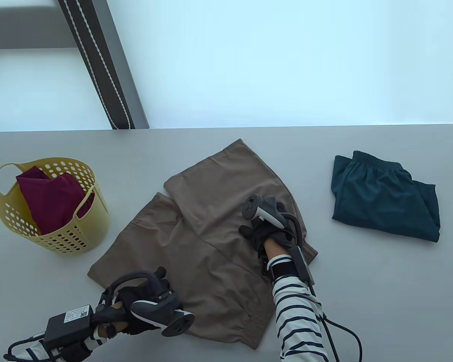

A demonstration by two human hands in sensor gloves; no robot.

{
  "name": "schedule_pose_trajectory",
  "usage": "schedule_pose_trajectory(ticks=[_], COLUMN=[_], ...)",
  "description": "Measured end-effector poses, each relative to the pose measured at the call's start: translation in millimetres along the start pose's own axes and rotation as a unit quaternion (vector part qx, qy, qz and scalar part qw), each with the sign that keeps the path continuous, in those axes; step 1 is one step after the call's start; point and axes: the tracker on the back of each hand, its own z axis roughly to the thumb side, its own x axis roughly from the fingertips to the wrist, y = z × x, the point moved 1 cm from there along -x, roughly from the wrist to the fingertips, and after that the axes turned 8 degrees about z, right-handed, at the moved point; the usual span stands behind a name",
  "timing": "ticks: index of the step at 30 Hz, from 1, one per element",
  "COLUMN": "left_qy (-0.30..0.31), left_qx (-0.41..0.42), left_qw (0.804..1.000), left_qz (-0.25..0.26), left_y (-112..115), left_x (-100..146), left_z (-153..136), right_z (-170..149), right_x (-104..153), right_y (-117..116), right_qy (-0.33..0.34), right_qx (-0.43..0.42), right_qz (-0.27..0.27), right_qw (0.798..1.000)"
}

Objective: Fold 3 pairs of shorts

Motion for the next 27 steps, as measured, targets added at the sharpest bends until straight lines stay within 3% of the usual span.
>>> schedule_pose_trajectory(ticks=[2, 5, 8, 11, 14, 19, 22, 23, 25, 27], left_qy=[-0.075, -0.161, -0.244, -0.292, -0.303, -0.296, -0.302, -0.306, -0.304, -0.293], left_qx=[-0.021, -0.030, -0.015, 0.034, 0.078, 0.084, 0.095, 0.102, 0.124, 0.133], left_qw=[0.995, 0.979, 0.958, 0.945, 0.945, 0.951, 0.945, 0.944, 0.943, 0.945], left_qz=[0.067, 0.126, 0.150, 0.142, 0.098, -0.031, -0.078, -0.064, -0.049, -0.065], left_y=[-18, -44, -63, -68, -56, -9, 15, 18, 21, 26], left_x=[-5, -22, -51, -84, -114, -151, -152, -148, -139, -128], left_z=[-22, -55, -89, -118, -137, -148, -153, -155, -161, -166], right_z=[-1, -7, -14, -22, -27, -26, -24, -23, -20, -23], right_x=[10, 32, 57, 89, 109, 126, 120, 116, 112, 100], right_y=[6, 18, 29, 33, 19, -25, -48, -54, -49, -41], right_qy=[0.026, 0.044, 0.046, 0.039, 0.032, 0.018, 0.032, 0.037, 0.022, 0.008], right_qx=[-0.002, -0.007, 0.005, 0.024, 0.061, 0.203, 0.222, 0.219, 0.235, 0.229], right_qz=[-0.036, -0.095, -0.127, -0.146, -0.136, -0.084, -0.022, -0.004, -0.036, -0.024], right_qw=[0.999, 0.994, 0.991, 0.988, 0.988, 0.975, 0.974, 0.975, 0.971, 0.973])
